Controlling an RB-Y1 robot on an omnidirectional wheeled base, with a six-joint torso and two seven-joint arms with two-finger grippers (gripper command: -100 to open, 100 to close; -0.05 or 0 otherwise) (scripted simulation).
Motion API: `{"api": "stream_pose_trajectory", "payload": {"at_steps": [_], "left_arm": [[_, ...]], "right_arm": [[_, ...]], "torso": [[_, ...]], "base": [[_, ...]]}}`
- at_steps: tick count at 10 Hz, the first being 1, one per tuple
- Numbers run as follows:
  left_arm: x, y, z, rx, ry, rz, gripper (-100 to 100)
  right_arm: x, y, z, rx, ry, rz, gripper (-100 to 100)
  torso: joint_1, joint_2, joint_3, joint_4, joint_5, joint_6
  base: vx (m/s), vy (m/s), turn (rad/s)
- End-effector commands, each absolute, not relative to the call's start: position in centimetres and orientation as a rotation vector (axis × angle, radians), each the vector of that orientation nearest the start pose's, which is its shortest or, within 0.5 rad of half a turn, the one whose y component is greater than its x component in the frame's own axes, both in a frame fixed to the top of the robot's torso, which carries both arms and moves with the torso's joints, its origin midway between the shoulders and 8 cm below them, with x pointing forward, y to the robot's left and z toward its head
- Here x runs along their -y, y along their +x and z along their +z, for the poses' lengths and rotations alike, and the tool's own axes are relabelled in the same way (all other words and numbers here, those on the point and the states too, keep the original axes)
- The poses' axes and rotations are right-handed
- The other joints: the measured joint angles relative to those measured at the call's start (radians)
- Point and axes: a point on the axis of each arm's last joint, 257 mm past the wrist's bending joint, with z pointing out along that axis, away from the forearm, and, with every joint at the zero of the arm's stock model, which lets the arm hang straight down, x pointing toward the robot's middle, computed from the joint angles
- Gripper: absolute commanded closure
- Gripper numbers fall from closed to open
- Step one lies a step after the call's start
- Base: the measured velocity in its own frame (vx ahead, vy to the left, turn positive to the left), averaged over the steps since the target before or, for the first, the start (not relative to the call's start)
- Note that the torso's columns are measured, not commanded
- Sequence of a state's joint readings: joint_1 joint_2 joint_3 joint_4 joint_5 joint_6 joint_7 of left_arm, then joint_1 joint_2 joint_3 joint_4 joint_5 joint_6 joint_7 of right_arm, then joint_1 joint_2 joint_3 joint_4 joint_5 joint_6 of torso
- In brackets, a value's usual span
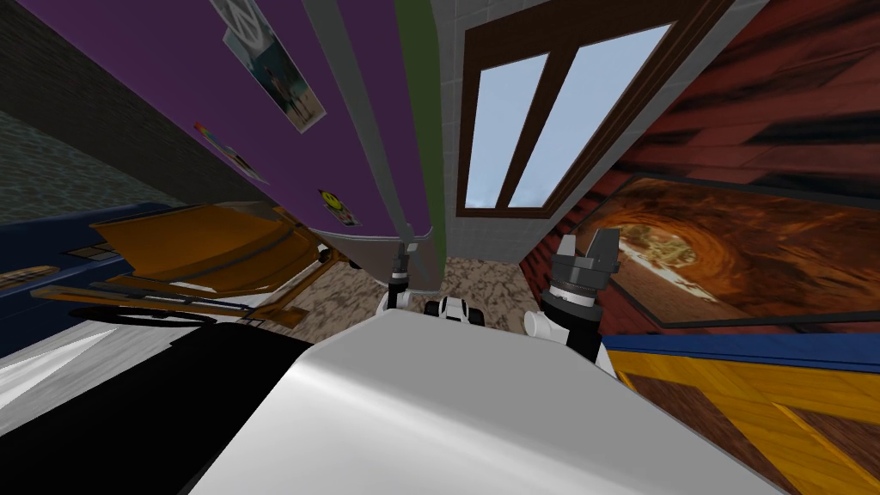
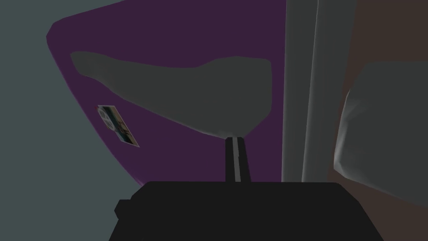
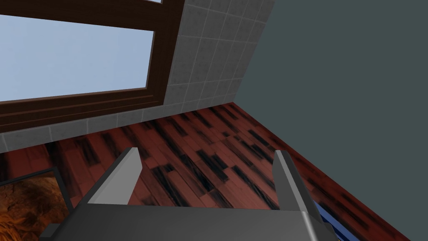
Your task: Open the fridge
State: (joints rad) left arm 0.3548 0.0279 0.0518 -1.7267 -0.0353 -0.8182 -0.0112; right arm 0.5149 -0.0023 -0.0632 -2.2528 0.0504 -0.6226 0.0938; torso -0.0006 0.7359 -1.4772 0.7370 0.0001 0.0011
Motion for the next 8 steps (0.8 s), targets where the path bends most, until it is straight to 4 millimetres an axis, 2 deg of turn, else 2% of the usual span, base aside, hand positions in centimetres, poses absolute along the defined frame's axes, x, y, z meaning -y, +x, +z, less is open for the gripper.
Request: {"api": "stream_pose_trajectory", "payload": {"at_steps": [1, 4, 8], "left_arm": [[-28.95, 38.61, -11.07, -0.758, -0.655, -1.247, -100], [-29.18, 38.69, -10.72, -0.803, -0.609, -1.240, -100], [-28.67, 39.54, -10.19, -0.795, -0.657, -1.258, -100]], "right_arm": [[29.00, 32.43, 3.07, -0.609, 0.513, 1.135, 0], [29.00, 32.43, 3.07, -0.609, 0.513, 1.135, 0], [29.00, 32.43, 3.07, -0.609, 0.513, 1.135, 0]], "torso": [[0.001, 0.000, 0.000, 0.000, 0.000, -0.001], [0.001, 0.002, 0.001, 0.001, 0.000, -0.001], [0.000, 0.002, 0.001, 0.001, 0.000, -0.001]], "base": [[-0.005, -0.003, -0.002], [-0.001, -0.002, -0.001], [-0.021, -0.024, -0.020]]}}
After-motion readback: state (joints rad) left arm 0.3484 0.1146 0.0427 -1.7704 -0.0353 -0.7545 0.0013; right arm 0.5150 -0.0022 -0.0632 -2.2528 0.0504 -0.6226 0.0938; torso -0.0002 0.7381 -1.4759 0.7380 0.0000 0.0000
